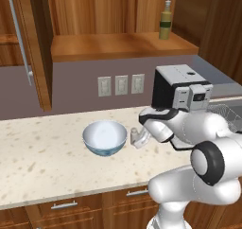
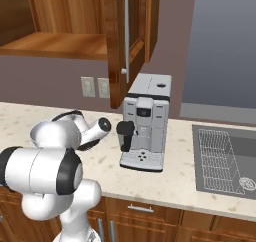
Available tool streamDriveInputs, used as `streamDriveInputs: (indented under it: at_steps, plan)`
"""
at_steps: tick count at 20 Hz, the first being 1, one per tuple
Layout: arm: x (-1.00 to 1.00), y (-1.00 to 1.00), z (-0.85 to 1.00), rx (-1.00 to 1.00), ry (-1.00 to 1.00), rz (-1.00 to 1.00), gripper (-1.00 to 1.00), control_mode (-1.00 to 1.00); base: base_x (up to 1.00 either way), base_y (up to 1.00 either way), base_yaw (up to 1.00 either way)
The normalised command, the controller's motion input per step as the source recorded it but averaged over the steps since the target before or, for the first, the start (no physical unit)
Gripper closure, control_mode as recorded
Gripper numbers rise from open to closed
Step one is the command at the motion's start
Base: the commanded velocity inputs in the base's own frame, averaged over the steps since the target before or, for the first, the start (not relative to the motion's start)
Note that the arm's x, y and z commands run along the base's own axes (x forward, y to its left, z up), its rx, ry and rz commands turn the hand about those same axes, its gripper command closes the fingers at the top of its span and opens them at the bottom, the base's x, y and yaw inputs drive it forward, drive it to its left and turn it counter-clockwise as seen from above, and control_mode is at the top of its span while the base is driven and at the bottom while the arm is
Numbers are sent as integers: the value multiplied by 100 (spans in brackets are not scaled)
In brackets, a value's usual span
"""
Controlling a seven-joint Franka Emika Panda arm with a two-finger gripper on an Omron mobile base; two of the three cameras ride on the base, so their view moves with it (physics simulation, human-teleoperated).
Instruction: Retrieve the bottle and the shaker from the cabinet and place them next to the mixing bowl on the counter. Then add garlic from the fridge to the mixing bowl.
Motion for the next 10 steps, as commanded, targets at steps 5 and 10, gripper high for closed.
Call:
streamDriveInputs:
  at_steps: [5,10]
  plan:
    - [16,13,-7,0,0,0,100,-100,0,0,0]
    - [1,0,-29,0,0,0,100,-100,0,0,0]
